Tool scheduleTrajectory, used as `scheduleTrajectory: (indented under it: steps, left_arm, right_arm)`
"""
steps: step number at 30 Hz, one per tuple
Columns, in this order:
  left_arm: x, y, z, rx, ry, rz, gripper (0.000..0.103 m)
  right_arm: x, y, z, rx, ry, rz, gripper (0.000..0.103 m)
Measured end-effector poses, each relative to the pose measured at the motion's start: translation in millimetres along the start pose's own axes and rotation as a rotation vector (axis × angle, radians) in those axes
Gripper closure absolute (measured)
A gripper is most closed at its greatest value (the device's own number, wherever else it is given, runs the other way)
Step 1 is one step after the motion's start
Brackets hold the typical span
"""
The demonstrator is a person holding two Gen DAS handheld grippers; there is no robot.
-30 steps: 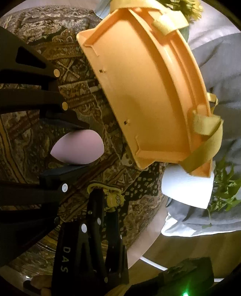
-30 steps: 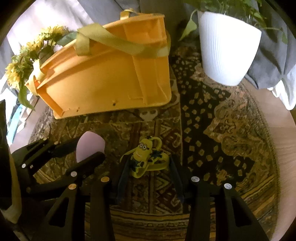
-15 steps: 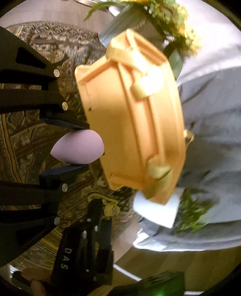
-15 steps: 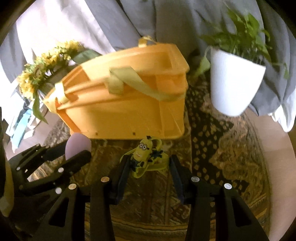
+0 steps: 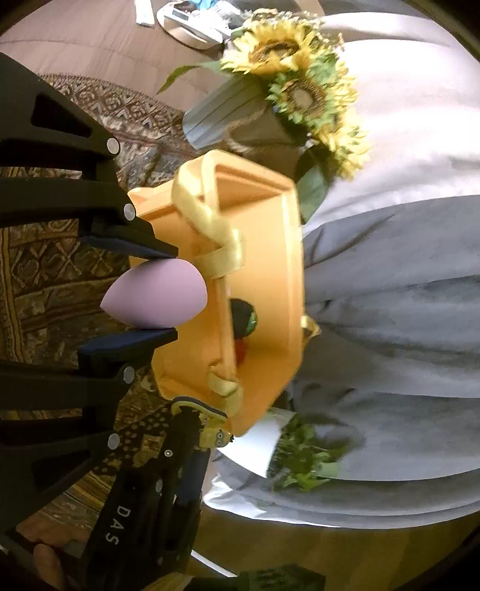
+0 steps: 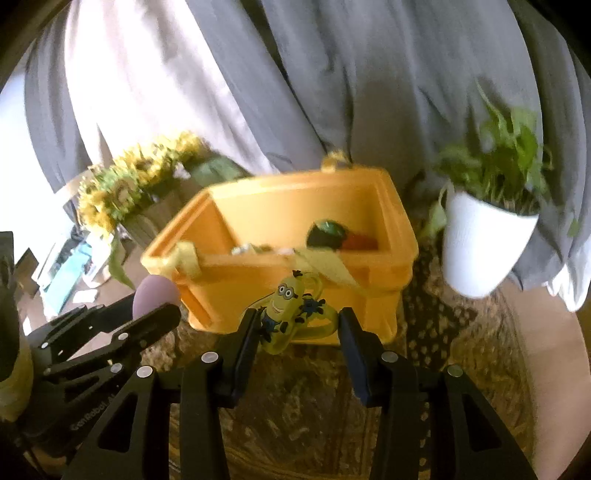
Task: Organize soft objects
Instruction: 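Lift the sponge with the left gripper while the right gripper carries the keychain over the crate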
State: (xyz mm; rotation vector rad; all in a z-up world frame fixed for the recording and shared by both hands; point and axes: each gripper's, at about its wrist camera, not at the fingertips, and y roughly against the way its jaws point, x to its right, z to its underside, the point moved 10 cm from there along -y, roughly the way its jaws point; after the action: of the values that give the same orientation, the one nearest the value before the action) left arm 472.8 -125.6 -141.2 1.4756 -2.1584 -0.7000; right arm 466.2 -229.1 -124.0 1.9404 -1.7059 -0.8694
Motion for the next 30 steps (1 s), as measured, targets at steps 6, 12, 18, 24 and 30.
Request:
scheduleTrajectory:
  steps: [6,12,18,24,30]
  left_arm:
    - [-7,22,-25,0.08,0.009,-0.03,0.066]
    - [-11,40,-51,0.163,0.006,-0.059,0.066]
    - [-17,44,-77,0.222,0.008,-0.067,0.066]
    - [-23,44,-100,0.27,0.002,-0.085,0.066]
    - [-32,29,-117,0.275,0.011,-0.088,0.066]
  right_arm:
    - [-9,12,-28,0.074,0.01,-0.015,0.058]
    - [-13,18,-54,0.14,0.012,-0.018,0.058]
    - [-18,21,-76,0.195,0.013,-0.023,0.058]
    - [-20,14,-97,0.227,0.007,-0.024,0.058]
    - [-20,-5,-112,0.219,0.002,-0.015,0.058]
